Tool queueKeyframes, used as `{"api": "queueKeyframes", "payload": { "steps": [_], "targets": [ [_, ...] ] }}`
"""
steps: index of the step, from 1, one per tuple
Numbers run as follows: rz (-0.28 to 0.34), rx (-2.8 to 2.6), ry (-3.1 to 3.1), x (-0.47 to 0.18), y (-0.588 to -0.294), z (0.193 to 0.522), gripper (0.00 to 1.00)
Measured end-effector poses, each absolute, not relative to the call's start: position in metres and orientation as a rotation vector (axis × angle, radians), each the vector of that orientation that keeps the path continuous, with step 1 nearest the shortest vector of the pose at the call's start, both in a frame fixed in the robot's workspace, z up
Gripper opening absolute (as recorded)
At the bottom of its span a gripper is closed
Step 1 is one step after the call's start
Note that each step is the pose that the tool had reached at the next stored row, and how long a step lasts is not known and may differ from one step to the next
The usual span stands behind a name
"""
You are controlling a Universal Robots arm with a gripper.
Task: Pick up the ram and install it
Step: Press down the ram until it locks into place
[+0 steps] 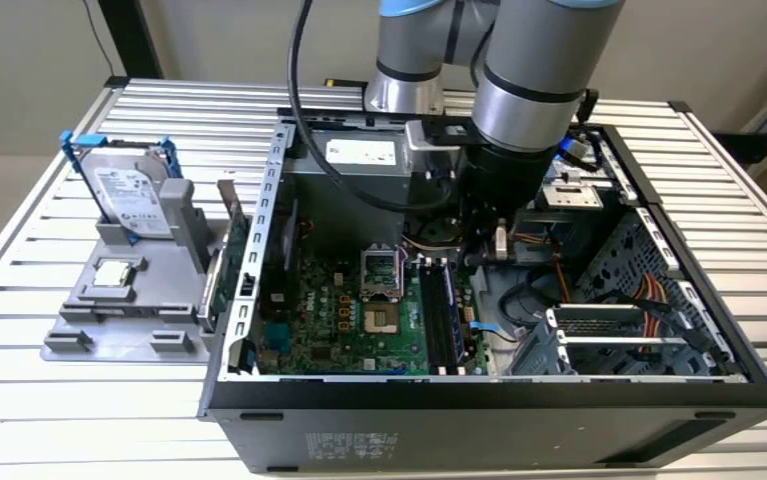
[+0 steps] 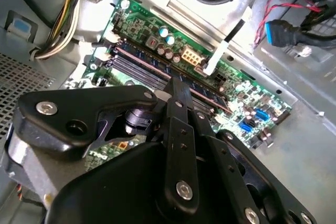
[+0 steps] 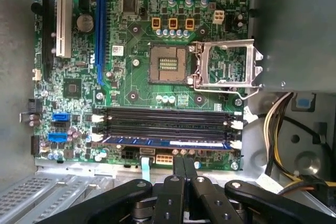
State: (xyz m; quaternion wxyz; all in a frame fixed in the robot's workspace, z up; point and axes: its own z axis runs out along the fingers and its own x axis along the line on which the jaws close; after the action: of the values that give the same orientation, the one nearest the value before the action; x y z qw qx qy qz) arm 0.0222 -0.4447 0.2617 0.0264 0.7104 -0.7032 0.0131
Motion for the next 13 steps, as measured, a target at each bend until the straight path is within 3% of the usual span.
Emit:
{"api": "queueKeyframes", "payload": {
  "steps": [13],
  "targets": [
    [0.040, 2.195, -2.174, 0.019, -0.477, 0.240, 0.00]
  ]
}}
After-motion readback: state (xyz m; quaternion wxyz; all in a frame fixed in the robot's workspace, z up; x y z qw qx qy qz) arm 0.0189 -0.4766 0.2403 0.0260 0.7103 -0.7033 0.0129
